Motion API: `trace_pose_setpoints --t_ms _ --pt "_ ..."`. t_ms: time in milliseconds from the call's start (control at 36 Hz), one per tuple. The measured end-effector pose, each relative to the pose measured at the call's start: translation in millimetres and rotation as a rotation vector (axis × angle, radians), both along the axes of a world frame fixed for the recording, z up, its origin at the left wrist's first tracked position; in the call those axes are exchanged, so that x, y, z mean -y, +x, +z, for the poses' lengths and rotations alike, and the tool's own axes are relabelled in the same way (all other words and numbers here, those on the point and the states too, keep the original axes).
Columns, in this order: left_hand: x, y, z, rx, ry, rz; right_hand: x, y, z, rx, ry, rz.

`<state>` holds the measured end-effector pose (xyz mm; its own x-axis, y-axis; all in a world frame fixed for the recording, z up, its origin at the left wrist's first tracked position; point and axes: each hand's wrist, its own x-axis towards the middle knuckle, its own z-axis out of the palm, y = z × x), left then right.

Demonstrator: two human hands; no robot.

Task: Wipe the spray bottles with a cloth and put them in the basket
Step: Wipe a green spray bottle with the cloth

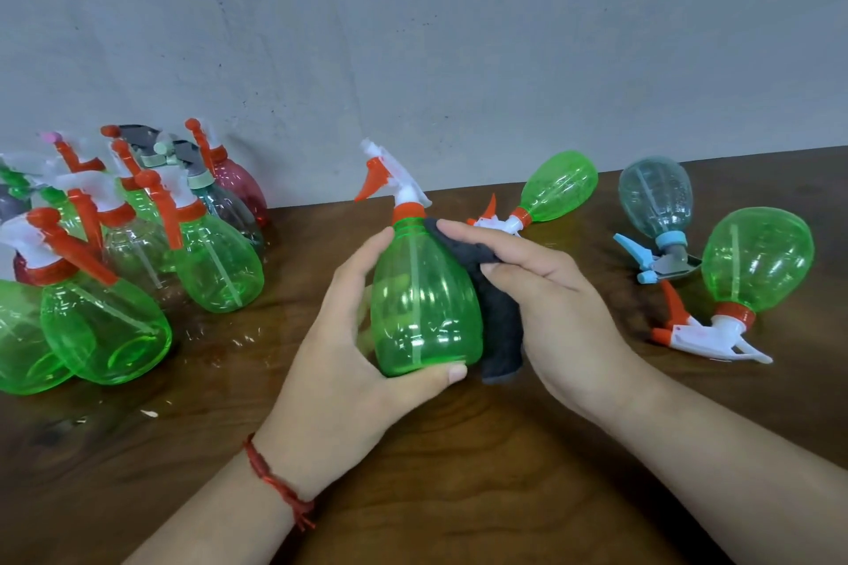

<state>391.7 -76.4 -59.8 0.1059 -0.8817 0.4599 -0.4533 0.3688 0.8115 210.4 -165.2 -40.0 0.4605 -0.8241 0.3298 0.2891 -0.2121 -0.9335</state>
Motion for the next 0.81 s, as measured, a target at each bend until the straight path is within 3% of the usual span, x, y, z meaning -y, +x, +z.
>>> trace_pose_setpoints --t_ms 111,361,556,806 --pt "-1 -3 2 -0.012 0.021 -0.043 0 0 -1 -0.008 0.007 -0.018" --pt "2 -5 0 0.254 -0.044 0.078 -5 0 -6 -0.205 -0.291 -0.112" --pt "5 -1 -2 -0.038 0.013 0.184 -11 -1 -7 -0.359 -0.589 -0.126" --pt "9 5 1 -0.261 0.001 0.258 -23 1 -5 -0.42 -0.701 -0.097"
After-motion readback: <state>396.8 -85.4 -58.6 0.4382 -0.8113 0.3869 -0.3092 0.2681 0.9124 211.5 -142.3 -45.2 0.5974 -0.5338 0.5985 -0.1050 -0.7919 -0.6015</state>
